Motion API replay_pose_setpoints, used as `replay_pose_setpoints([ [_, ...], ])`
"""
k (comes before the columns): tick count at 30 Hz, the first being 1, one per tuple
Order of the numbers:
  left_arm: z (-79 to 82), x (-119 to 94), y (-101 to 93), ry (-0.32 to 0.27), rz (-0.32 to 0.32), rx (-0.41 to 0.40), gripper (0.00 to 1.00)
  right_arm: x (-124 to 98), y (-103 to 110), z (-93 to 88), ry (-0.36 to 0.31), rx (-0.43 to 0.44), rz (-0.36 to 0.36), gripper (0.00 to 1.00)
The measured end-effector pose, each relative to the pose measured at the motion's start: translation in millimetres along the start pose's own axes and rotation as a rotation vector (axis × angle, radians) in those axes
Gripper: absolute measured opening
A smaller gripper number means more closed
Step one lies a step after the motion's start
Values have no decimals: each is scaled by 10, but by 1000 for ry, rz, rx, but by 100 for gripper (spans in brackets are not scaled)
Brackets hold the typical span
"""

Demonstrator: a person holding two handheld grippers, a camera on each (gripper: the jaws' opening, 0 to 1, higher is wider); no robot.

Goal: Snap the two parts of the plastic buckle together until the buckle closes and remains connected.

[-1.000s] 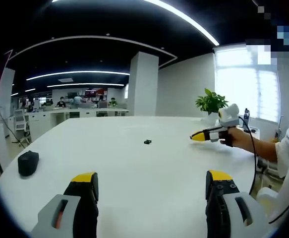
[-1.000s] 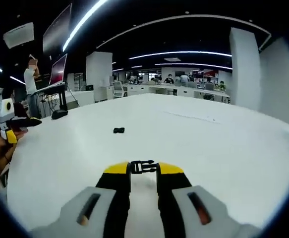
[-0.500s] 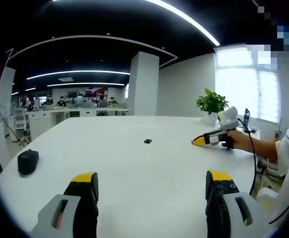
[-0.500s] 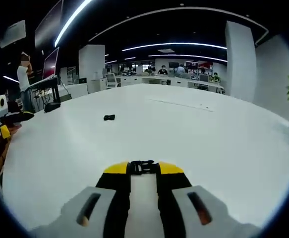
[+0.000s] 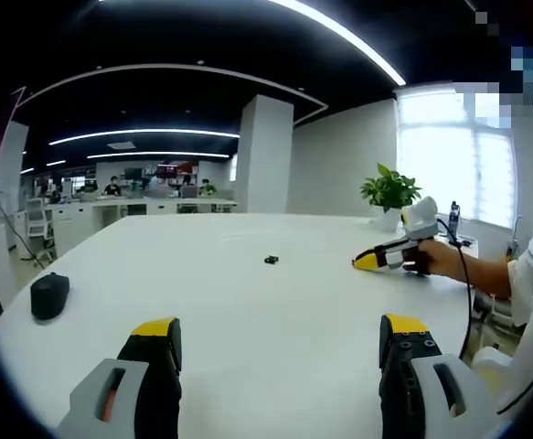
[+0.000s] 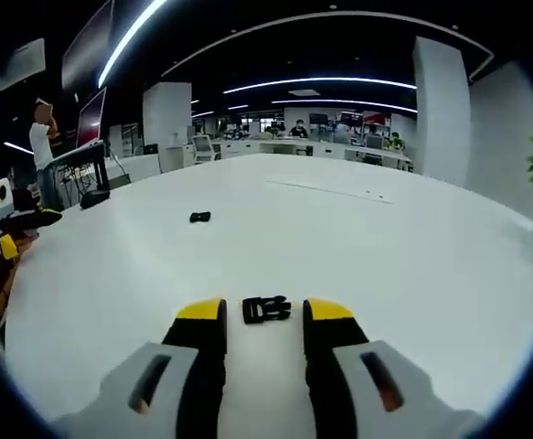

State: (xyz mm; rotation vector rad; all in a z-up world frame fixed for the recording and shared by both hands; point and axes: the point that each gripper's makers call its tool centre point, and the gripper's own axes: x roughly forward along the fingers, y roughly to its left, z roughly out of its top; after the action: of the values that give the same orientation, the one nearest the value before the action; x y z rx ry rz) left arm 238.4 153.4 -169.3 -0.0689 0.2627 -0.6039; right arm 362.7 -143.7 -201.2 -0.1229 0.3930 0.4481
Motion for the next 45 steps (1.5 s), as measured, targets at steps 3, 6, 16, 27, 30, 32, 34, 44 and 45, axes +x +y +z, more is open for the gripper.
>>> replay_pose_setpoints([
  [3, -5, -1, -7, -1, -2, 0, 91, -1, 13, 6, -5, 4, 4, 39],
  [6, -17, -8, -14, -3, -6, -4, 91, -8, 24, 13, -12, 3, 6, 41],
  [16, -24, -10, -2, -4, -7, -9, 91, -8, 77, 75, -55, -19, 27, 62],
  [27, -14, 23, -40, -5, -28, 8, 91, 11, 222, 192, -108, -30, 100, 95],
  [30, -17, 23, -40, -8, -31, 2, 91, 12, 252, 214, -116, -38, 107, 100],
  [32, -28, 20, -29, -5, -29, -1, 91, 9, 270, 229, -121, -43, 113, 100],
  [34, -39, 16, -16, -4, -25, -5, 91, 9, 274, 249, -128, -46, 115, 100],
  [44, -28, 33, 3, -9, -28, -11, 91, 18, 305, 327, -148, -63, 128, 100],
  [45, -23, 40, 0, -9, -31, -11, 91, 18, 308, 333, -150, -63, 129, 100],
])
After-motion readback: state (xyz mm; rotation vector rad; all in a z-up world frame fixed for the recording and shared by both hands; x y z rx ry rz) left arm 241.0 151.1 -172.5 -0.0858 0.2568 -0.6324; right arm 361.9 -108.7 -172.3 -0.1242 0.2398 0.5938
